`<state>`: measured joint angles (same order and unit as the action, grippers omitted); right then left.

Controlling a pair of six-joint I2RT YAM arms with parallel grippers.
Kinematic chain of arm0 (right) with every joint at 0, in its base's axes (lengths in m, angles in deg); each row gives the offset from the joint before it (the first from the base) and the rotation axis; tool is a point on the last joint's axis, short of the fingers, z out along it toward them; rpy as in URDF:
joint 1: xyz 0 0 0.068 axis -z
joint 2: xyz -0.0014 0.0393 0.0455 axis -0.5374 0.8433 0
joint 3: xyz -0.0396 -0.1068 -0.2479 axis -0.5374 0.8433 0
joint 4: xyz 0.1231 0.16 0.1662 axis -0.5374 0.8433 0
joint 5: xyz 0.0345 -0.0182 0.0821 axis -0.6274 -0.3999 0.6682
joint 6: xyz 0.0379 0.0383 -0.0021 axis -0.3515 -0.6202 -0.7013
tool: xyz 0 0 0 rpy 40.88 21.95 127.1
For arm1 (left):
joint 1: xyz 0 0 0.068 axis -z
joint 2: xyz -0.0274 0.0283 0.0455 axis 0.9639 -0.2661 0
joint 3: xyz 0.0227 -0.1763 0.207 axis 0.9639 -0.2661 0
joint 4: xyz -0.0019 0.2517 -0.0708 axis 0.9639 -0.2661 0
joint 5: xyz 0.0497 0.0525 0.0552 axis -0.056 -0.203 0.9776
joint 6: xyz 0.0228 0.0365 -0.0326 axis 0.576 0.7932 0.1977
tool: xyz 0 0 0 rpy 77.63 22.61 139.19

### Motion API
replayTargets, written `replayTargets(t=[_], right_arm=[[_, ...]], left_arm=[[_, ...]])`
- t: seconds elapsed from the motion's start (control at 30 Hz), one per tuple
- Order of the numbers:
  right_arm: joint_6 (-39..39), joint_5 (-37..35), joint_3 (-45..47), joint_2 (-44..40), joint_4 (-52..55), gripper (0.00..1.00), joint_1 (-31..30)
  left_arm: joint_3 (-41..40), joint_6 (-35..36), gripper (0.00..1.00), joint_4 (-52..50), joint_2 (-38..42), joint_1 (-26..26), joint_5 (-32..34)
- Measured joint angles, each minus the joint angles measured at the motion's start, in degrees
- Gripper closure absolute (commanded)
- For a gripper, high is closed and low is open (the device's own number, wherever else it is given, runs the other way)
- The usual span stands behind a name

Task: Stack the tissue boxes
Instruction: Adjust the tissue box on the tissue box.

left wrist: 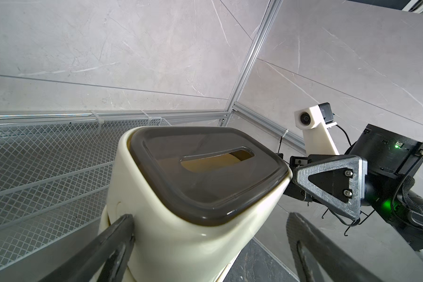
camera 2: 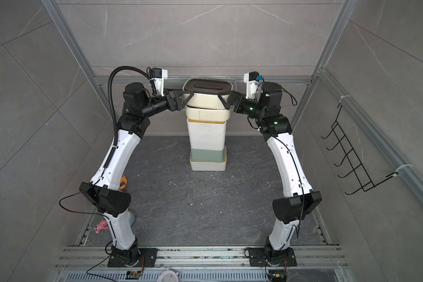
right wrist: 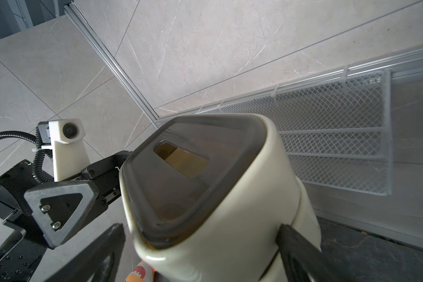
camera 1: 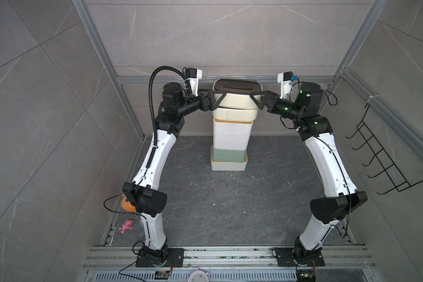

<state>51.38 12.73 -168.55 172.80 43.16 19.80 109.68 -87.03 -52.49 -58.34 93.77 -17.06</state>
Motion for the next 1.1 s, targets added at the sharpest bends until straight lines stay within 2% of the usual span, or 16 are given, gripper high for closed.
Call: replayTargets(t=[0.13,0.37,0.7,0.9,1.1], right_arm=[[0.2,-0.4,0.3,-0.4,0.3,0.0,-0.2],[1.6,-1.7,0.9,-2.6,2.5,0.0,-1.0],[6.2,-8.8,3.0,-10.5,5.2,0.0,-1.2],[8.5,-13.4,5.7,-14.4,6.4,0.0,-1.2],[9.9,-18.9,16.8,-22.3,4.5,0.0,-1.3]], left_arm=[[0.5,-0.1,0.0,-0.6,0.0,0.0,0.3],[6.0,-0.8,0.0,-3.1,-0.3,-0.2,0.7],[6.3,-1.1,0.0,-5.1,0.1,-2.2,1.2],[-0.5,-1.1,0.0,-6.4,4.5,-2.5,2.1],[-14.7,-1.1,0.0,-5.0,14.0,-2.5,4.0]])
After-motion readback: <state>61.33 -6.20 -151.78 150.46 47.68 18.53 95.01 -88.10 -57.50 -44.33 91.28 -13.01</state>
